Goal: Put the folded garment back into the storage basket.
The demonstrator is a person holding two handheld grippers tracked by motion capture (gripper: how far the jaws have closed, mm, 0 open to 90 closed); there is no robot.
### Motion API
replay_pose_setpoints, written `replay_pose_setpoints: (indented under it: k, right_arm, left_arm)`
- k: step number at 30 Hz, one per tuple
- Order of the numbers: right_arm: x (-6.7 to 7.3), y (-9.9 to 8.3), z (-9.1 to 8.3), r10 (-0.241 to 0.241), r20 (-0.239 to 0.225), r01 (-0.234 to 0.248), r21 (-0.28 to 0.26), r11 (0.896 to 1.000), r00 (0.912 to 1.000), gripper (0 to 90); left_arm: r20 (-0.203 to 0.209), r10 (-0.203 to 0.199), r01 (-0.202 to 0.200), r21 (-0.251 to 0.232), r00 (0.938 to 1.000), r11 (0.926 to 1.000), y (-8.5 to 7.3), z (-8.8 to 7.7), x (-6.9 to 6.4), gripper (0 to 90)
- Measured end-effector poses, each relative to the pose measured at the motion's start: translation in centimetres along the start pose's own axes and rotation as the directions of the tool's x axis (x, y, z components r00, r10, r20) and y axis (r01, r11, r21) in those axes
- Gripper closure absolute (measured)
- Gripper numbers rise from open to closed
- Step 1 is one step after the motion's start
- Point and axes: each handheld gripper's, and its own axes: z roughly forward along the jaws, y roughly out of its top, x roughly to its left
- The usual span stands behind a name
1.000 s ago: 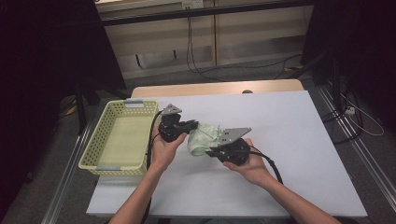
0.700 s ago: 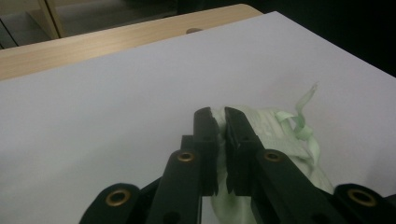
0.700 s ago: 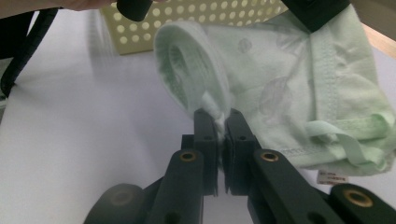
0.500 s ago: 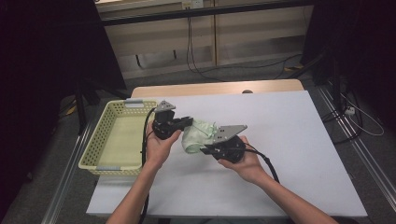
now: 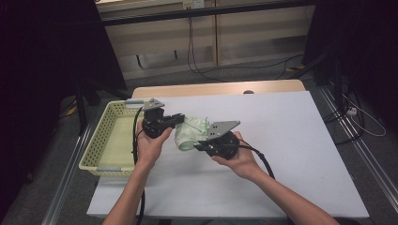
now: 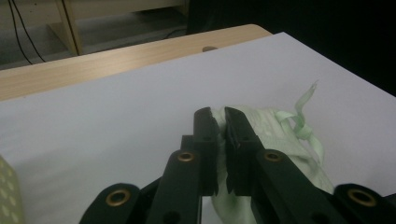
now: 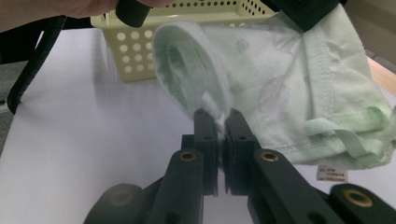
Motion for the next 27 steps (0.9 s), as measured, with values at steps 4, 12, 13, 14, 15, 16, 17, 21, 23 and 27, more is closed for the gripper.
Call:
replay_pose_setpoints:
  k: [4,12,13,14,15,16,17,21,23,27]
  right_arm:
    - [0.0,0.7,0.6,-0.003,-0.005,0.003,-0.007,1.000,1.0000,86.1]
    - [-0.1,2.0,1.4,-0.018,-0.009,0.018,-0.020,1.000,0.9998,86.1]
    - [-0.1,2.2,1.5,-0.019,-0.010,0.019,-0.021,1.000,0.9998,86.1]
    - [-0.1,2.3,1.5,-0.021,-0.011,0.021,-0.021,1.000,0.9997,86.1]
    - [-0.1,2.5,1.6,-0.021,-0.011,0.021,-0.023,1.000,0.9997,86.1]
    - [-0.1,2.7,1.6,-0.022,-0.013,0.022,-0.024,0.999,0.9997,86.1]
    - [-0.1,2.8,1.7,-0.022,-0.016,0.022,-0.029,0.999,0.9996,86.1]
    - [-0.1,3.3,2.0,-0.028,-0.020,0.027,-0.036,0.999,0.9994,86.1]
    - [-0.1,3.5,2.2,-0.024,-0.023,0.023,-0.039,0.999,0.9994,86.1]
    - [-0.2,3.9,2.8,-0.024,-0.029,0.023,-0.040,0.999,0.9993,86.1]
  left_arm:
    - [-0.008,-0.017,0.017,-0.013,0.9998,0.9998,0.1,-0.7,0.6,84.8]
    - [-0.030,-0.028,0.027,-0.030,0.9992,0.9992,0.4,-1.8,1.6,84.8]
    - [-0.033,-0.029,0.028,-0.033,0.9990,0.9991,0.4,-1.9,1.7,84.8]
    - [-0.034,-0.034,0.032,-0.039,0.9989,0.9987,0.4,-2.0,1.8,84.8]
    - [-0.034,-0.036,0.035,-0.040,0.9987,0.9986,0.4,-2.2,2.0,84.9]
    - [-0.036,-0.038,0.037,-0.039,0.9986,0.9986,0.4,-2.2,2.1,84.8]
    - [-0.039,-0.040,0.038,-0.041,0.9984,0.9984,0.4,-2.3,2.1,84.8]
    - [-0.041,-0.048,0.046,-0.050,0.9980,0.9977,0.4,-2.9,2.7,84.8]
    - [-0.045,-0.053,0.051,-0.054,0.9976,0.9973,0.4,-3.1,2.9,84.8]
    - [-0.051,-0.060,0.057,-0.061,0.9969,0.9965,0.5,-3.6,3.4,84.8]
